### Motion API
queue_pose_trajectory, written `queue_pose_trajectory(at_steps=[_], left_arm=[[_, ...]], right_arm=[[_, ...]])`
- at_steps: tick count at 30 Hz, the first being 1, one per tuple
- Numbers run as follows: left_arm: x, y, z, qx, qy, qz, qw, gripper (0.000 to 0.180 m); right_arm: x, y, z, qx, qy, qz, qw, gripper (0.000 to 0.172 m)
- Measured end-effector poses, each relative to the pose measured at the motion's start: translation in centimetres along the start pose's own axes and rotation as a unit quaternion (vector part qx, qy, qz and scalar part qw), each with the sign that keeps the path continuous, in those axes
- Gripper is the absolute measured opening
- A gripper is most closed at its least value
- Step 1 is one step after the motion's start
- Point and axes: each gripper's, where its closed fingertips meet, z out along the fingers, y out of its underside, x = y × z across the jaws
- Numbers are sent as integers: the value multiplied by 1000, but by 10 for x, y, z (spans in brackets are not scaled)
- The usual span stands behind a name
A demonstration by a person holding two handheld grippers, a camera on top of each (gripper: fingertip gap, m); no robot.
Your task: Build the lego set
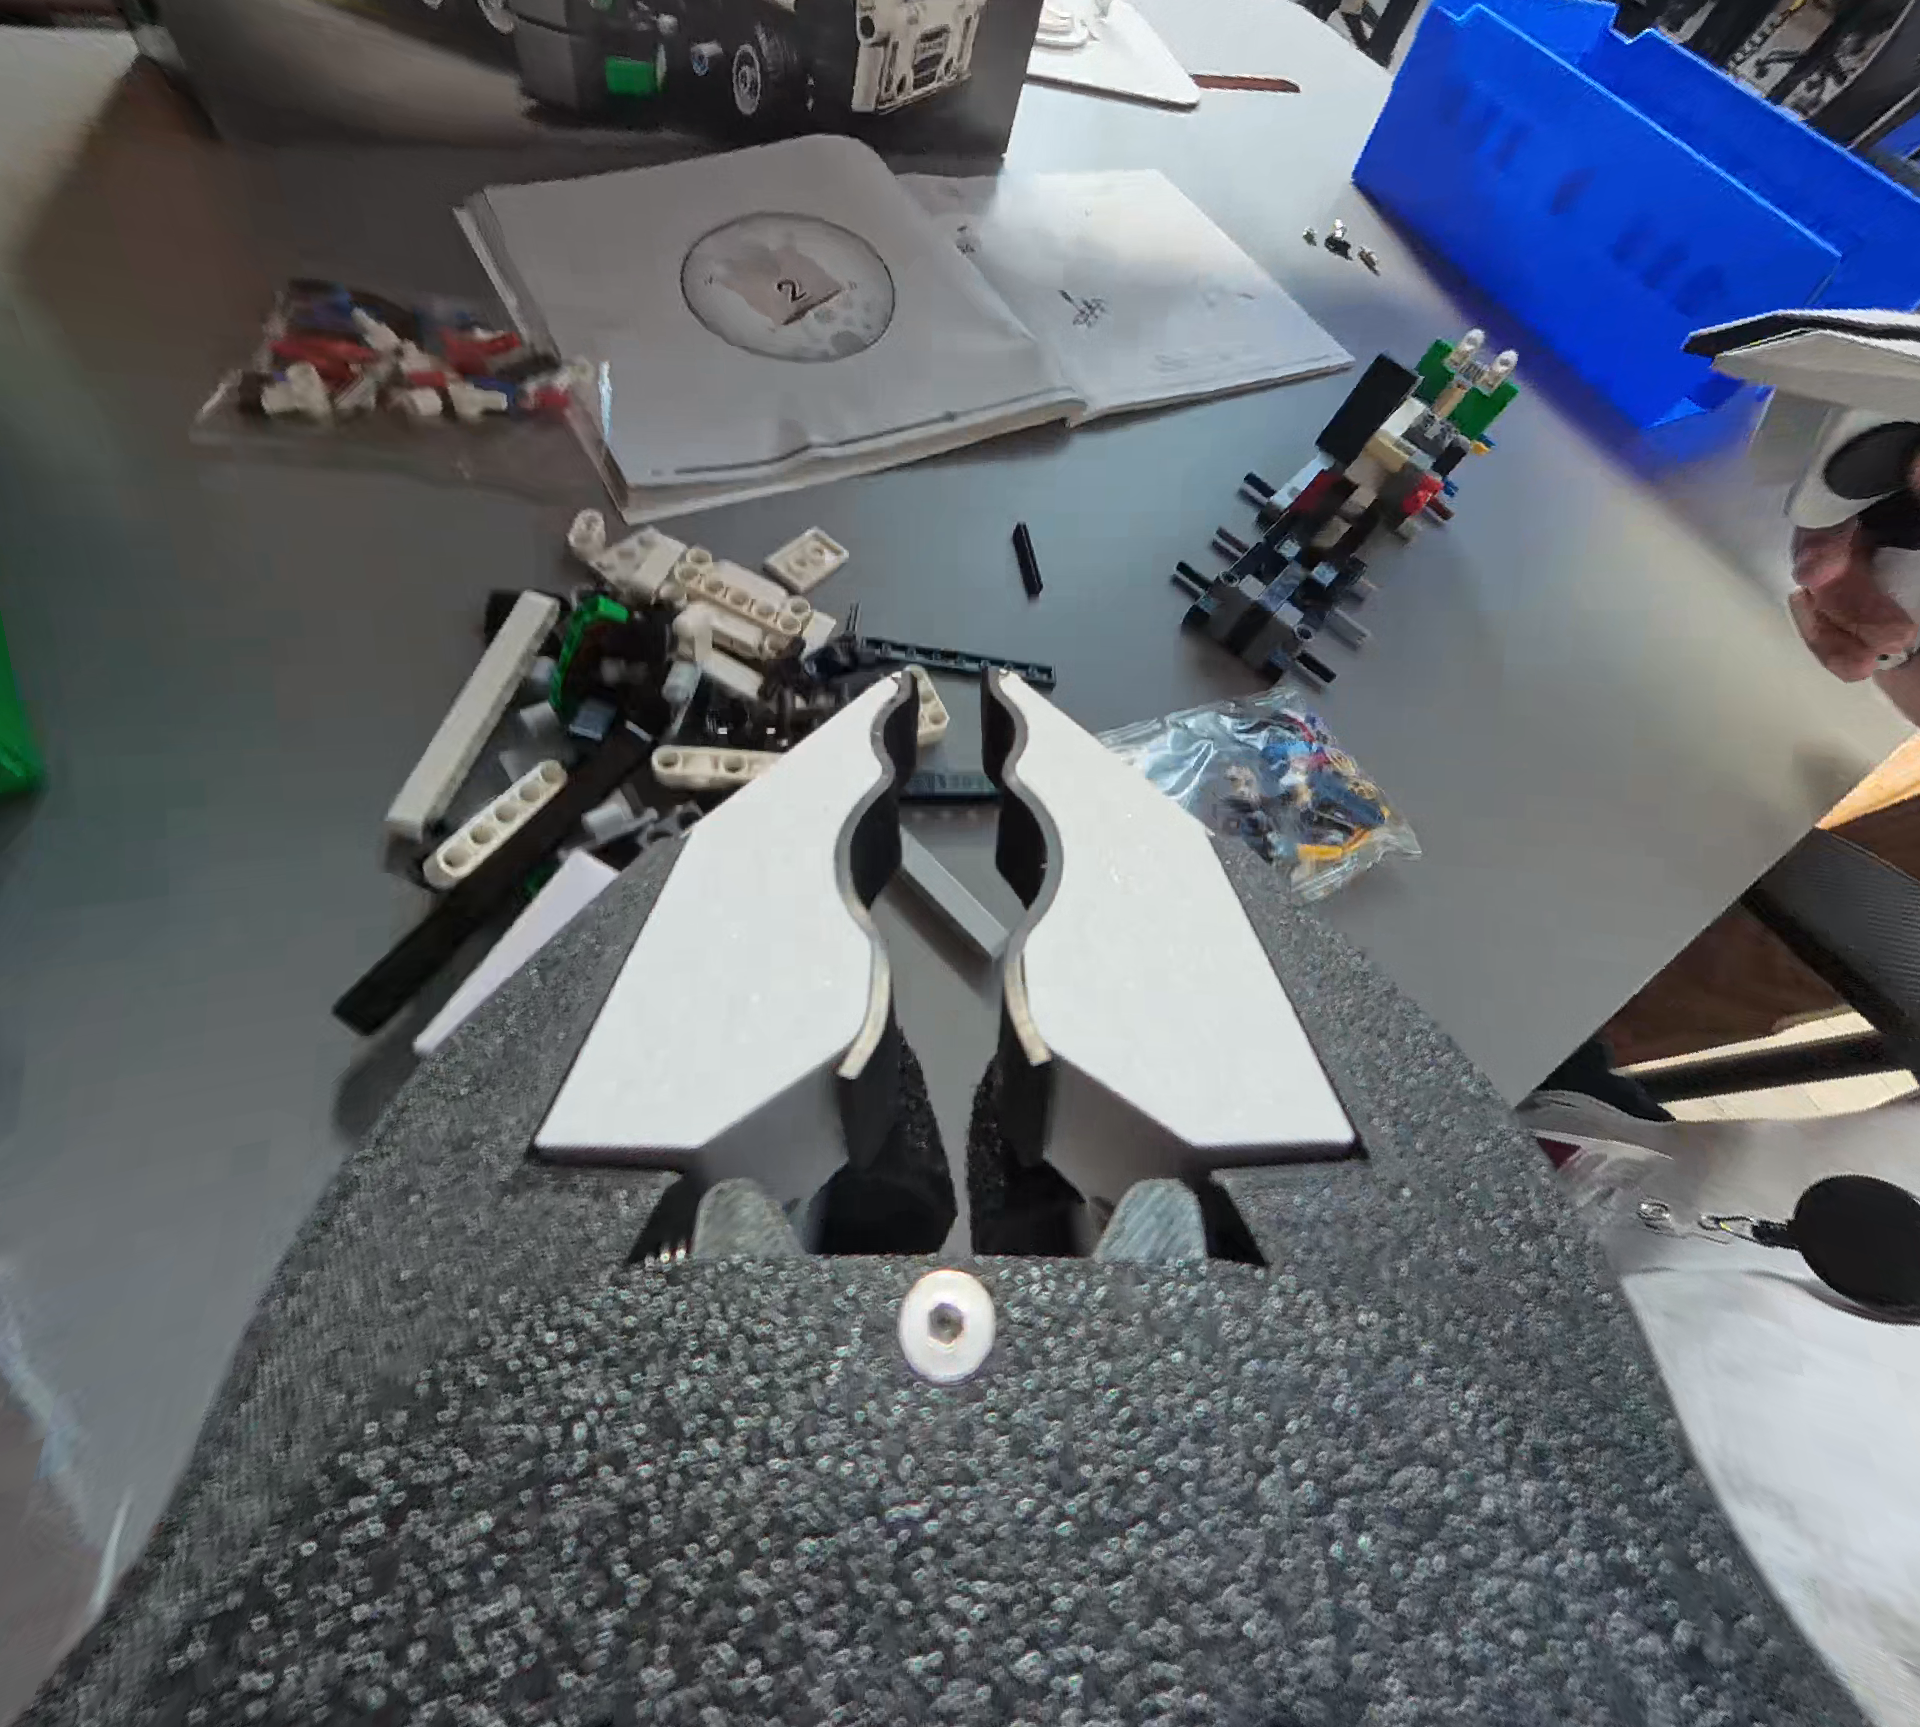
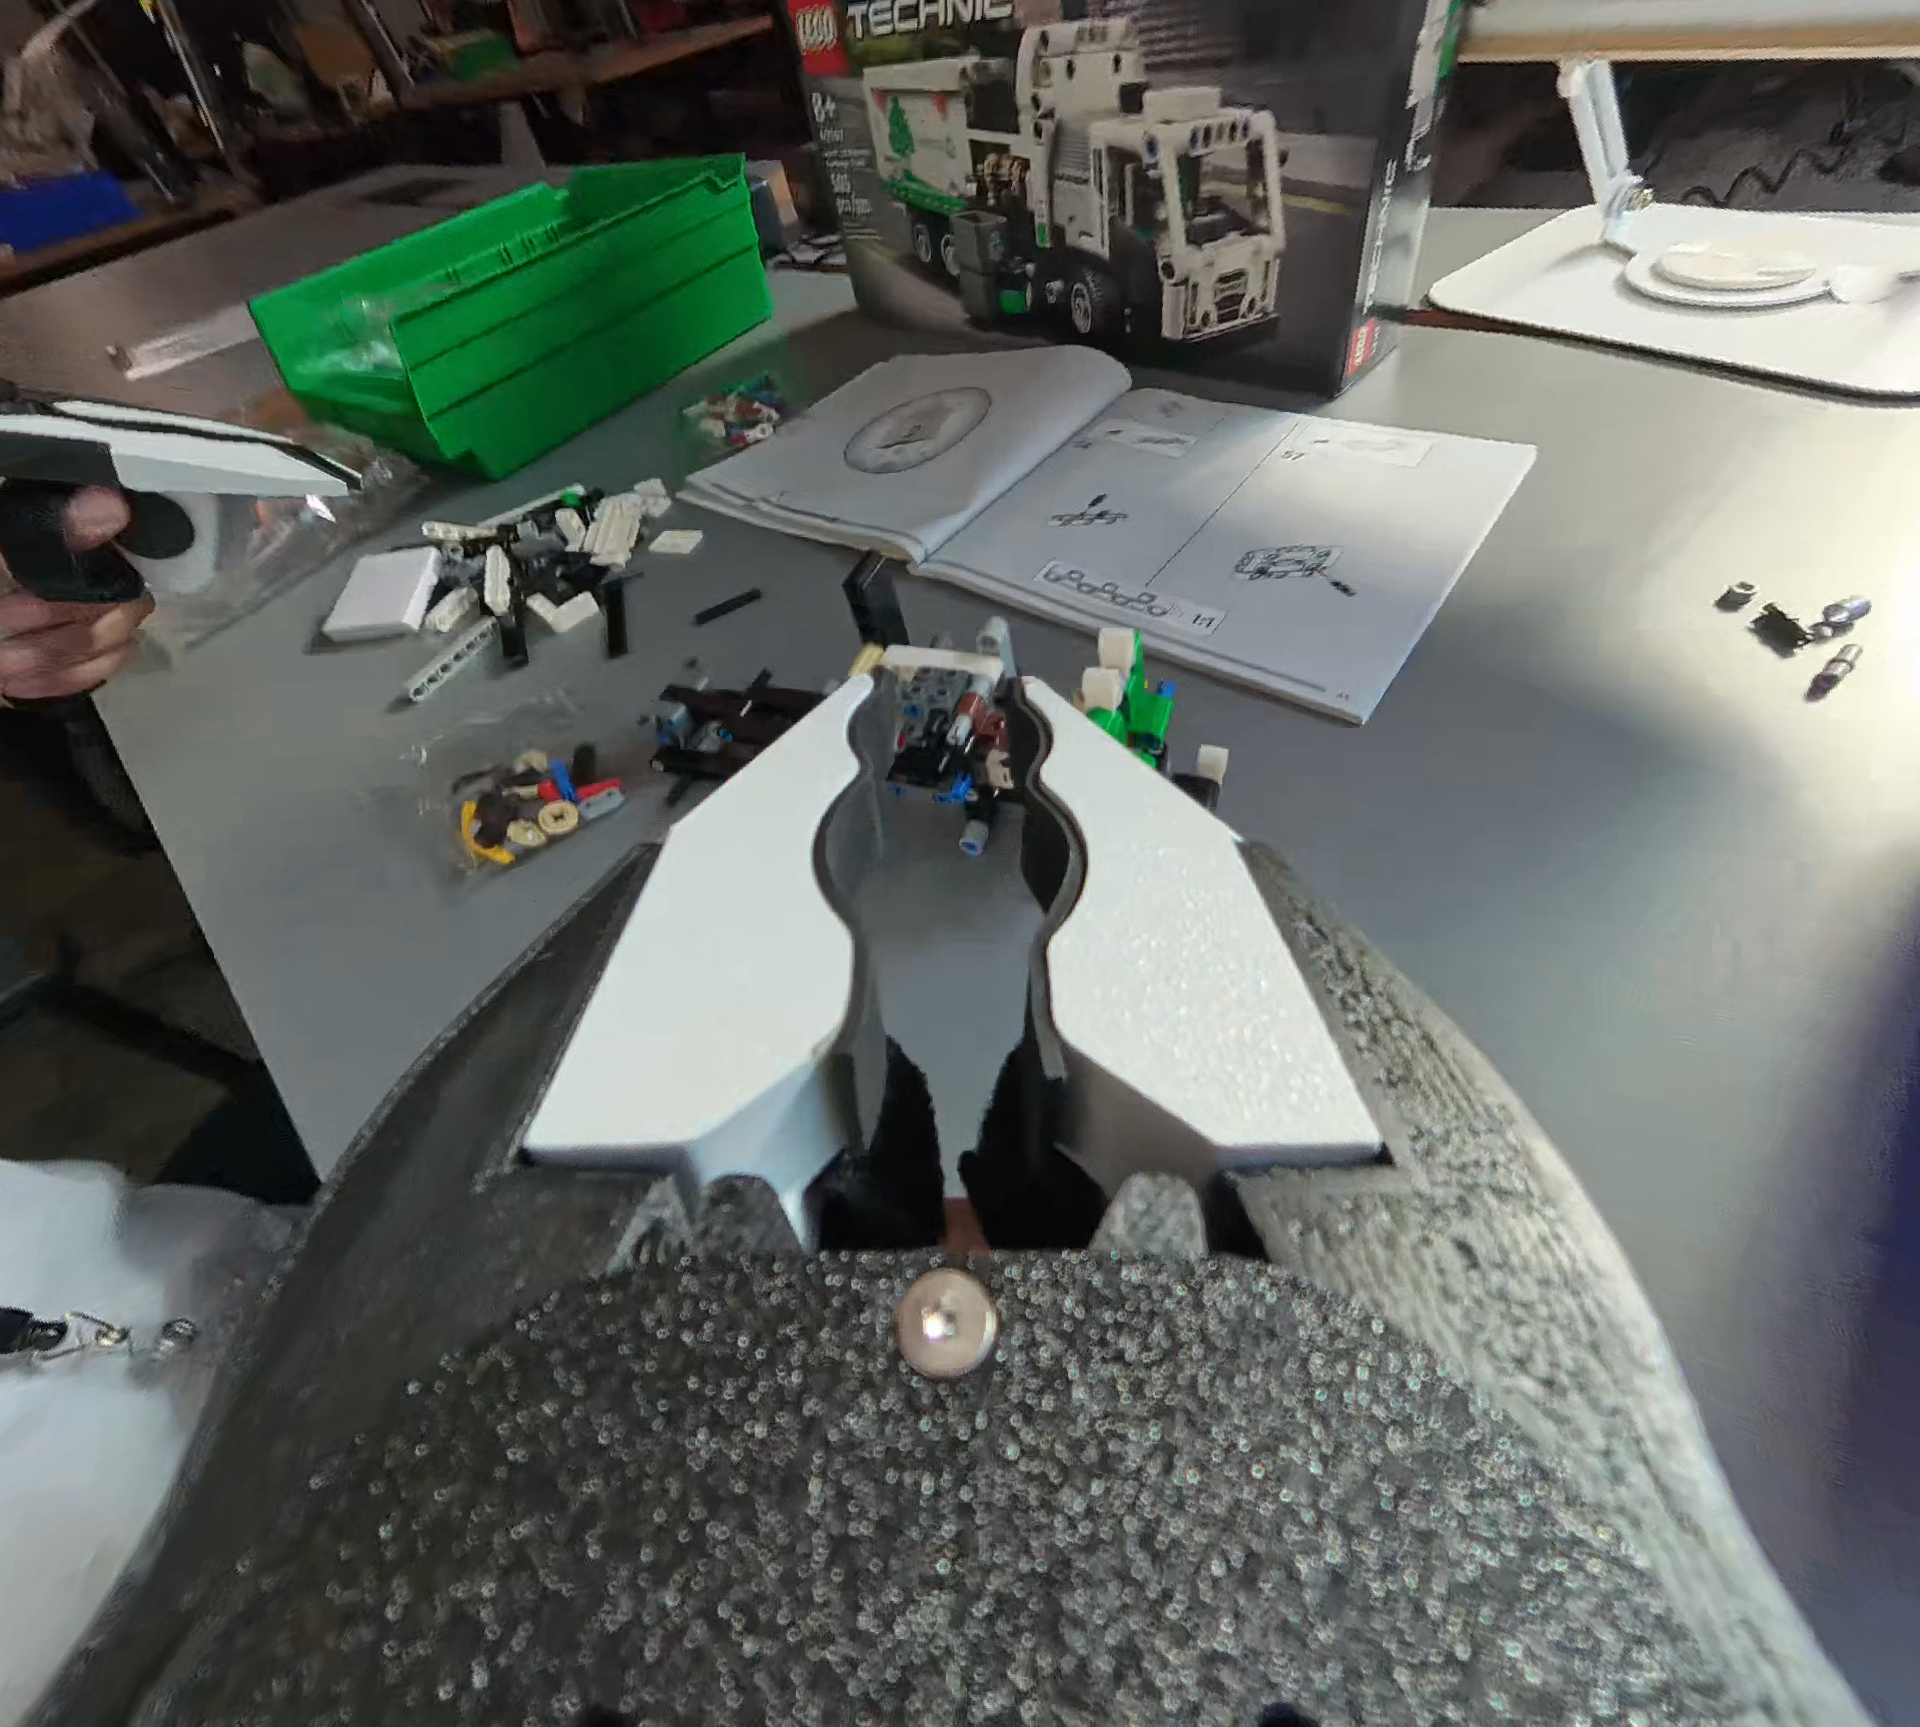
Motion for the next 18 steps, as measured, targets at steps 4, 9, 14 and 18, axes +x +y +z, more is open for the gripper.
queue_pose_trajectory(at_steps=[4, 9, 14, 18], left_arm=[[-2, 37, -7, 11, -37, 9, 999, 11], [-4, 49, -12, 35, -80, 62, 994, 11], [7, 46, -6, 41, -52, 66, 996, 11], [17, 43, 0, 24, -19, 36, 999, 12]], right_arm=[[-26, 25, 3, -25, -13, -66, 997, 15], [-28, 40, 10, -72, -10, -70, 995, 24], [-18, 54, 15, -105, 2, -79, 991, 24], [-10, 58, 17, -105, 10, -75, 992, 24]])
